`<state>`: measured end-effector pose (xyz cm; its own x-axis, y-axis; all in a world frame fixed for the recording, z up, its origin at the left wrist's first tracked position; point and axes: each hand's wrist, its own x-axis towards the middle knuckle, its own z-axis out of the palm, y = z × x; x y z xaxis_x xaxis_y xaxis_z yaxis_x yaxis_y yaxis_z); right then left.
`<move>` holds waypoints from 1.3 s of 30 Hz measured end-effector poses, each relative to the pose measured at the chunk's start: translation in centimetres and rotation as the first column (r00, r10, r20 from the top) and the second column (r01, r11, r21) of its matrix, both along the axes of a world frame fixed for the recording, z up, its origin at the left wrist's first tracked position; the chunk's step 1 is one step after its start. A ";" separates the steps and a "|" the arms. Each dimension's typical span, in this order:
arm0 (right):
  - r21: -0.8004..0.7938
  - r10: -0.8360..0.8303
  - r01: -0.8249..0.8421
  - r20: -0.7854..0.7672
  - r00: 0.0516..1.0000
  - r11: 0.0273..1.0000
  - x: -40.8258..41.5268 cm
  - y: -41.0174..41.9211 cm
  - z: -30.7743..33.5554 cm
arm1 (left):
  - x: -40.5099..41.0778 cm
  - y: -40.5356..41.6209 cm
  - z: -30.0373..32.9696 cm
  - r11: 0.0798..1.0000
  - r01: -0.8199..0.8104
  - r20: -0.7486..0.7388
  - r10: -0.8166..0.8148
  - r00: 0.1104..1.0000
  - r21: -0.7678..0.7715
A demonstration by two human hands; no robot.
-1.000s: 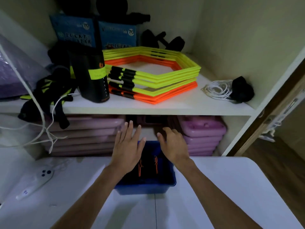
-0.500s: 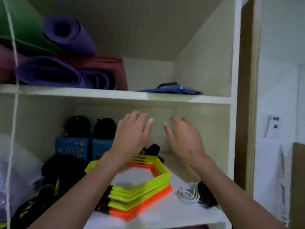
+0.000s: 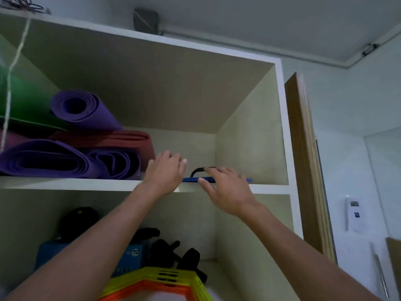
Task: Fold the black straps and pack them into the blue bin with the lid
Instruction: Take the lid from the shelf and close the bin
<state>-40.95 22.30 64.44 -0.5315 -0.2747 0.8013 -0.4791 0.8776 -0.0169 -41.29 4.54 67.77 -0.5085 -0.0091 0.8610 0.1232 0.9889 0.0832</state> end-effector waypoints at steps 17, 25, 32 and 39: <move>-0.288 -0.091 0.105 0.061 0.994 0.952 -9.6 5.7 0.8 | -9.6 5.6 -0.8 0.998 -0.011 0.149 0.019 0.989 -0.055; -0.410 0.110 -0.142 -0.100 0.989 0.901 -9.8 4.8 -3.6 | -7.6 5.0 -4.6 0.995 -0.012 -0.041 0.007 0.999 -0.103; -0.255 0.185 -0.177 0.009 0.983 0.951 -2.3 0.5 -15.8 | 1.7 0.4 -19.6 0.999 -0.014 -0.009 0.015 1.000 0.036; -0.259 0.235 -0.134 0.409 0.882 0.956 2.6 -6.0 -39.6 | 7.6 -5.5 -43.6 0.986 -0.127 0.408 0.072 0.910 0.109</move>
<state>-38.30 16.28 24.82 -0.7938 -0.2482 0.5552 -0.5328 0.7240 -0.4381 -33.68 -0.94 24.17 -0.8014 -0.1756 0.5718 -0.0462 0.9713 0.2335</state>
